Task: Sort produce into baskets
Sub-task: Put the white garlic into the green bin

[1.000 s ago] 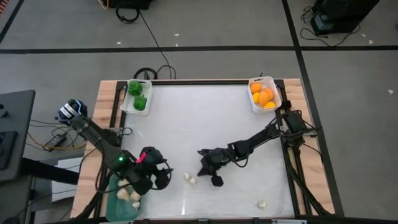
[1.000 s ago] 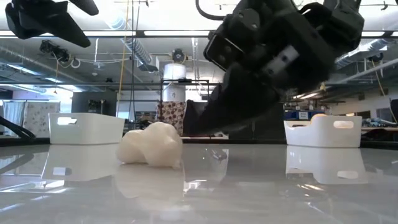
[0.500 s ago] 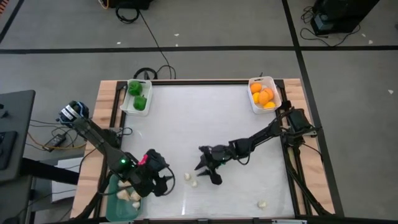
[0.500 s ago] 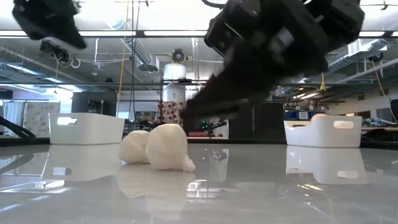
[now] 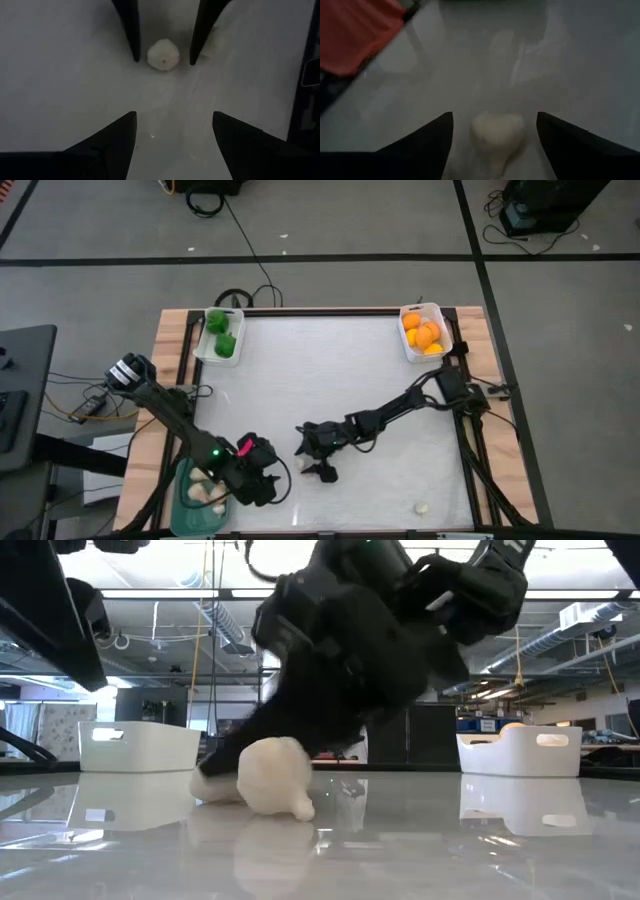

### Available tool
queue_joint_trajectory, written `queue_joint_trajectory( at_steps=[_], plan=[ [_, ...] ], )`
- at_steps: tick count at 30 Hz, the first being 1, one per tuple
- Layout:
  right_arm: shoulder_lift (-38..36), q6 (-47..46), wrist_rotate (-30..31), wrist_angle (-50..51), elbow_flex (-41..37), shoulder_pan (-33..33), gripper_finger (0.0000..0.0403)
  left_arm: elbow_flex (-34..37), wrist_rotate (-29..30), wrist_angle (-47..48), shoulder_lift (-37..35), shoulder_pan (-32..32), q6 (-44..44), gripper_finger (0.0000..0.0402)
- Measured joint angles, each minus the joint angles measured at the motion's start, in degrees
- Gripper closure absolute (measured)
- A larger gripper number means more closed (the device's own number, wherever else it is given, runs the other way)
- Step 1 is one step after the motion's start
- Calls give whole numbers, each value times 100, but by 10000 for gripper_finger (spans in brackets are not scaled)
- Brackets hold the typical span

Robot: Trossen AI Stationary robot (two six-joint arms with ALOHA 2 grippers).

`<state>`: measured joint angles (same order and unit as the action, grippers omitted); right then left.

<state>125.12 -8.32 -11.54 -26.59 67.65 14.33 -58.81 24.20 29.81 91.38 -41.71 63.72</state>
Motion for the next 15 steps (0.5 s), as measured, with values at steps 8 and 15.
queue_joint_trajectory(
  at_steps=[8, 15],
  plan=[
    [65, 53, -58, 501, 169, 11, 179, 0, -47, -18, -5, 15, -1, 136],
    [-258, 39, -55, 627, 147, -95, 281, 0, -51, -24, -5, 132, 571, 136]
  ],
)
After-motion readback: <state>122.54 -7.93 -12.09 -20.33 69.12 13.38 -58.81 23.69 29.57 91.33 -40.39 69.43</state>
